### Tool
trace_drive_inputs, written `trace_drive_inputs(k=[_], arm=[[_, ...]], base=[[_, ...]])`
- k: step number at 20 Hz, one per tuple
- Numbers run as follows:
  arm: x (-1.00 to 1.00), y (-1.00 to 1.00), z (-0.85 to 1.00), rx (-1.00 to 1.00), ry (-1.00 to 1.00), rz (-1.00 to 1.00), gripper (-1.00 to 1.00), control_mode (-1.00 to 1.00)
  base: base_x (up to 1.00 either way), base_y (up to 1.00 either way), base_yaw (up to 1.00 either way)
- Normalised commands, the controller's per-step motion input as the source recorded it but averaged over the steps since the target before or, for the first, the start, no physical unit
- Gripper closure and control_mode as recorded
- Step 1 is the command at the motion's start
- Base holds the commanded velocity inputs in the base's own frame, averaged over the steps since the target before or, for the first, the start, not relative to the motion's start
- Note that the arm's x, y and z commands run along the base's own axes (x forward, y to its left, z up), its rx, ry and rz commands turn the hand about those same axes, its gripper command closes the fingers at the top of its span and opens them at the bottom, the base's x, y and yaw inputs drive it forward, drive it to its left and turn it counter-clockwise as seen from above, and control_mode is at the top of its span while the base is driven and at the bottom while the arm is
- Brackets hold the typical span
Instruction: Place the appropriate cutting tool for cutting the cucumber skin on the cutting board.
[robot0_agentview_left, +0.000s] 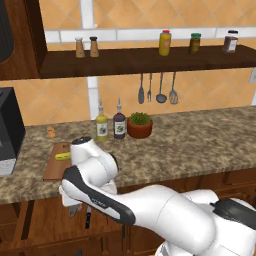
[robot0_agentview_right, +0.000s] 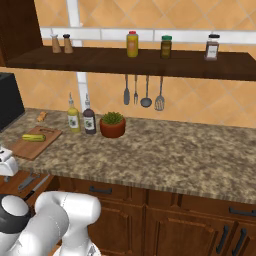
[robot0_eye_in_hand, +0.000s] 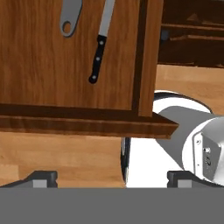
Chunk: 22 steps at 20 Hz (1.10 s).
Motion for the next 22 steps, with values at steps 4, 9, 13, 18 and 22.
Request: trace_drive_inputs(k=[4,9,13,18,22], arm=[[0.06,0.16,-0.35,-0.04,-0.01,0.0,-1.0,-1.0],[0.26,0.03,-0.41,0.0,0.0,0.0,-1.0,-1.0],[0.44,0.03,-0.54,0.0,0.0,0.0,-1.0,-1.0],[0.38,0.16,-0.49,0.0,0.0,0.0,-1.0,-1.0],[0.0,0.14,-0.67,-0.02,0.0,0.0,-1.0,-1.0]], base=[[0.0,0.0,0.0],[0.0,0.0,0.0],[0.0,0.0,0.0],[0.0,0.0,0.0],[0.0,0.0,0.0]])
